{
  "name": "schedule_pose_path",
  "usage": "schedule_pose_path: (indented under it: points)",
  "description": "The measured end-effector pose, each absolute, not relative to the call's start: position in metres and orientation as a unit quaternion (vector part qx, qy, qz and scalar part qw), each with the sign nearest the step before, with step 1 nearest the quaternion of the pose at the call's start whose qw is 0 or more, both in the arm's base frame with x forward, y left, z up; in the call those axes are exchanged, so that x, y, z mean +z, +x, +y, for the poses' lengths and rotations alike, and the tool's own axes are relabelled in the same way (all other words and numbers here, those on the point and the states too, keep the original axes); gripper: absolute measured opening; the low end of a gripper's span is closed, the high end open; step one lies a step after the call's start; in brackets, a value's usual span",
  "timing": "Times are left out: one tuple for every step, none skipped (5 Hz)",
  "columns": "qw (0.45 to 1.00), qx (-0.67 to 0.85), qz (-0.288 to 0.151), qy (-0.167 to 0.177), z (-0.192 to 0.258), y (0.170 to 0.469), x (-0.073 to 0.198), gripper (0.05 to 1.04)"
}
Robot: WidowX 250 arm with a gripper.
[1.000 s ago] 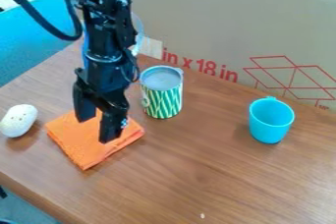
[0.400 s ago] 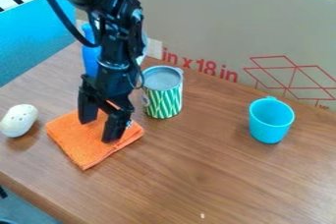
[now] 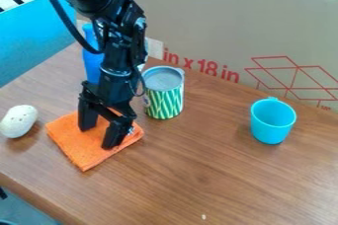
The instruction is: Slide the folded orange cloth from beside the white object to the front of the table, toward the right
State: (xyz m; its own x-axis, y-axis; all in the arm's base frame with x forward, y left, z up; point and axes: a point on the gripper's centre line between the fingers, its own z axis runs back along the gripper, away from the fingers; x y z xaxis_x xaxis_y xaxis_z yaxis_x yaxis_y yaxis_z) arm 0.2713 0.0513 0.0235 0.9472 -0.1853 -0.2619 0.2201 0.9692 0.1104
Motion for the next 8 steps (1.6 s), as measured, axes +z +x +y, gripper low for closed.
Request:
schedule_pose_path:
  points:
    - [0.983,-0.114,0.129,0.061,0.035,0.271,0.018,1.001]
    - [0.983,-0.144,0.109,0.033,-0.013,0.271,0.016,1.001]
    - [0.981,-0.164,0.106,0.016,-0.058,0.268,0.015,1.001]
    - [0.978,-0.182,0.098,-0.009,-0.095,0.267,0.012,1.001]
    - [0.977,-0.188,0.093,-0.031,-0.118,0.271,0.012,1.001]
    - [0.979,-0.181,0.081,-0.057,-0.135,0.272,0.013,1.001]
    - [0.986,-0.136,0.060,-0.080,-0.140,0.269,0.011,1.001]
    - [0.990,-0.096,0.043,-0.096,-0.142,0.264,0.014,1.001]
